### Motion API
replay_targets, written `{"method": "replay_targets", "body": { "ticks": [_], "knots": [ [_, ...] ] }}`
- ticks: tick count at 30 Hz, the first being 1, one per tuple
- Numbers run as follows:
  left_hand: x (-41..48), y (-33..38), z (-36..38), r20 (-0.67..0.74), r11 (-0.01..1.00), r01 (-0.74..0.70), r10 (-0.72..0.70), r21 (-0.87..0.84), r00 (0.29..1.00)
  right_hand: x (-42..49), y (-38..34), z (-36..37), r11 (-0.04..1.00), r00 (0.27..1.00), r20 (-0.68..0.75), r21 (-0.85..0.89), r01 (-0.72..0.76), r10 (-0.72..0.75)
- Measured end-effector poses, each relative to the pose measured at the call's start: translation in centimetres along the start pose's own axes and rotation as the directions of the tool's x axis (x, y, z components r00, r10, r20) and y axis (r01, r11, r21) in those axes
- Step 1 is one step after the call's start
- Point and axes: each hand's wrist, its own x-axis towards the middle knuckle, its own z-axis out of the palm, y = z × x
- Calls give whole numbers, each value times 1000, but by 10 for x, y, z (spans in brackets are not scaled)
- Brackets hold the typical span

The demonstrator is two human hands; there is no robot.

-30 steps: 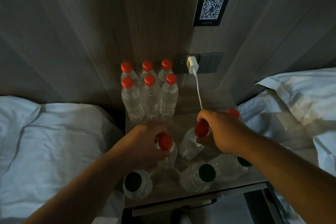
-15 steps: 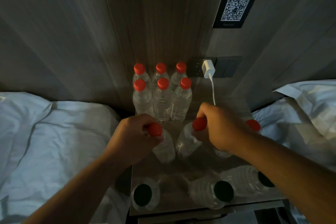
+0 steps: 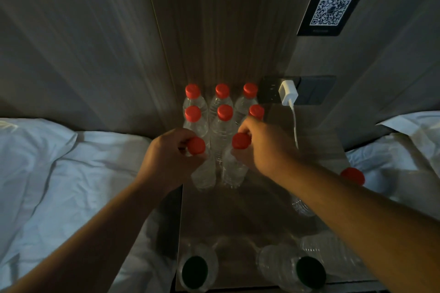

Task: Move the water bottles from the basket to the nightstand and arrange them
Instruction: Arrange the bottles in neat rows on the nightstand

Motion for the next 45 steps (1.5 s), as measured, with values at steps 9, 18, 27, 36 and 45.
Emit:
{"method": "replay_targets", "body": {
  "ticks": [9,18,27,36,45],
  "knots": [
    [-7,-41,38,5,994,82,-82,-72,997,-10,9,26,952,974,135,226,-208,181],
    [0,-53,59,90,956,126,-105,-264,990,-7,17,49,925,987,22,345,-159,162],
    [0,-45,59,54,929,91,-77,-360,996,-3,18,56,928,995,12,361,-94,96],
    [6,-56,59,104,924,100,-66,-369,992,1,17,57,940,994,22,324,-110,109],
    [11,-64,57,179,927,122,-60,-356,982,0,18,63,932,997,11,353,-81,82]
  ]
}}
